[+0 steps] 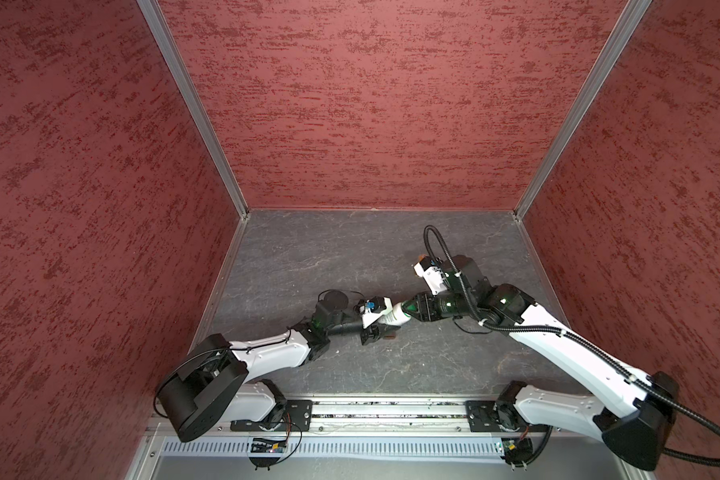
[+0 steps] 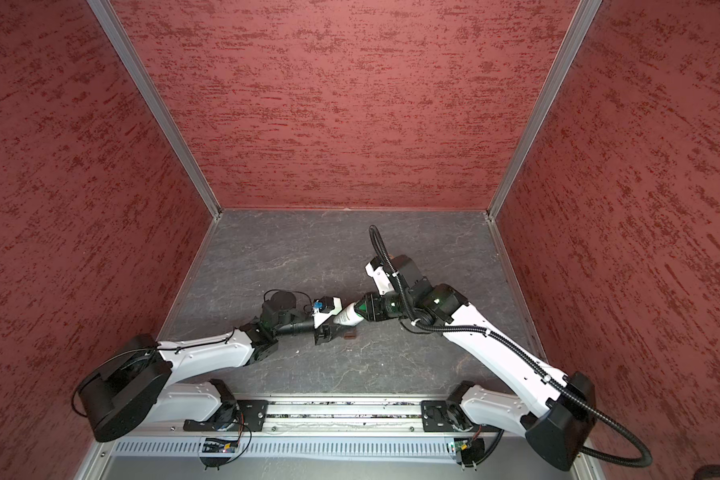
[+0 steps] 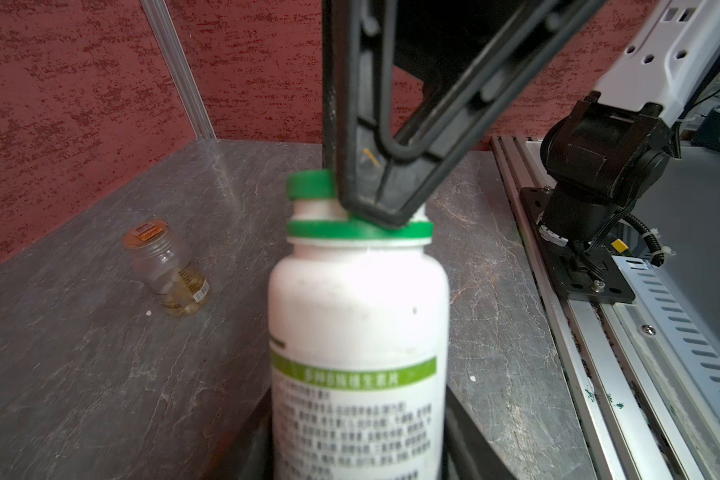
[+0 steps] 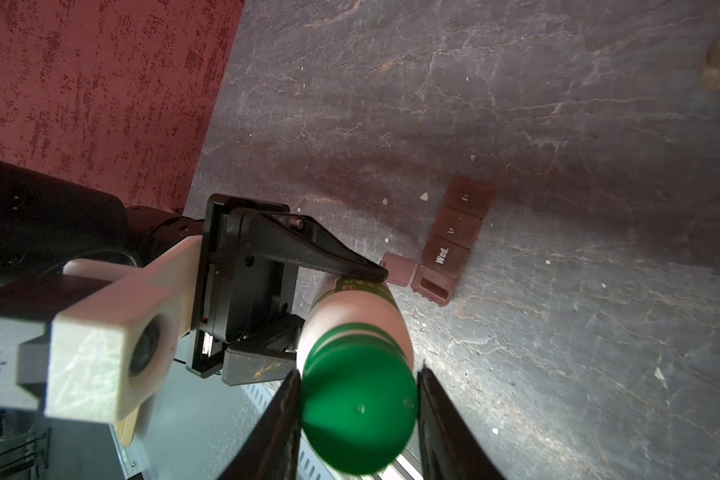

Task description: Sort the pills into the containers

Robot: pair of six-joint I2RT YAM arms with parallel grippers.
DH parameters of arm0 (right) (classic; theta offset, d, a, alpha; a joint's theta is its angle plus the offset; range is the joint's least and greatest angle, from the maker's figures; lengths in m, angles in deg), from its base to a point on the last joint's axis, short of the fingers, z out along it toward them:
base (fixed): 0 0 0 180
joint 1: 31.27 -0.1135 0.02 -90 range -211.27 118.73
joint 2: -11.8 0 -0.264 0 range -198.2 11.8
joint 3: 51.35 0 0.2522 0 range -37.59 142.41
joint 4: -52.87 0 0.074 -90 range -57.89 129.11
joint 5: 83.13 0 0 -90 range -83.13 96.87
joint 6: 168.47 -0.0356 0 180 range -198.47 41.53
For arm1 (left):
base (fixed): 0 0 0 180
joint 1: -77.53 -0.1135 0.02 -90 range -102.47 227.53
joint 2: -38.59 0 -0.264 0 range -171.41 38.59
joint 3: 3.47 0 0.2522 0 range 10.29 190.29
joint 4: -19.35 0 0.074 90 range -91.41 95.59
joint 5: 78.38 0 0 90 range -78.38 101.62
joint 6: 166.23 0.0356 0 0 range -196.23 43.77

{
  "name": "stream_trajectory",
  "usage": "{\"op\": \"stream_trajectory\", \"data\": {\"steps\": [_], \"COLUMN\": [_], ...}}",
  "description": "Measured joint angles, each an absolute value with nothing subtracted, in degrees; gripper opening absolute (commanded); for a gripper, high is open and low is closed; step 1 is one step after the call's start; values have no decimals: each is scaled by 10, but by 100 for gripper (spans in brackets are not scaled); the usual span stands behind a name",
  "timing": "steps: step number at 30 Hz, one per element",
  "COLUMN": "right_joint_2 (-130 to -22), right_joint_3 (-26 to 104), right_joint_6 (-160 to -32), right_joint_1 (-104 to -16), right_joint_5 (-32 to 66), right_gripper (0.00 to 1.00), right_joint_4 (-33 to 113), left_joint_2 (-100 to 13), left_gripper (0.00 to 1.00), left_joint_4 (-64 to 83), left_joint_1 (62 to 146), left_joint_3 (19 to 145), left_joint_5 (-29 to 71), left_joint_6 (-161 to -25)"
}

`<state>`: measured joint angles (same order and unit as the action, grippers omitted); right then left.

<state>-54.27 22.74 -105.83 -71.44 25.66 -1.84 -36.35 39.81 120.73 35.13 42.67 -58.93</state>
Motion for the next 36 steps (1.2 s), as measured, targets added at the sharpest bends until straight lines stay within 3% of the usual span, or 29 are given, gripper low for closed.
{"op": "stream_trajectory", "data": {"steps": [20,22,26,29,36], "right_joint_2": [-579,-580,-577,-565,-514], "right_joint_3": [280,280,272,249,192], "right_joint_6": [-1047,-1046,-1043,-1039,-1044], "right_joint_1": [-737,-737,-736,-727,-662], "right_joint_5": [201,202,217,242,314], "right_gripper": [16,20,45,55,64], "right_joint_4": [-74,-74,-59,-44,-23], "left_joint_2": [-360,-361,-358,-350,-343], "left_gripper": [0,0,0,0,0], "left_joint_4": [378,376,380,380,372], "left_joint_1": [1211,1211,1212,1212,1199], "left_joint_3": [359,359,354,342,327], "left_joint_5": [399,399,400,402,400], "left_joint_6": [-588,-588,-586,-586,-586]}}
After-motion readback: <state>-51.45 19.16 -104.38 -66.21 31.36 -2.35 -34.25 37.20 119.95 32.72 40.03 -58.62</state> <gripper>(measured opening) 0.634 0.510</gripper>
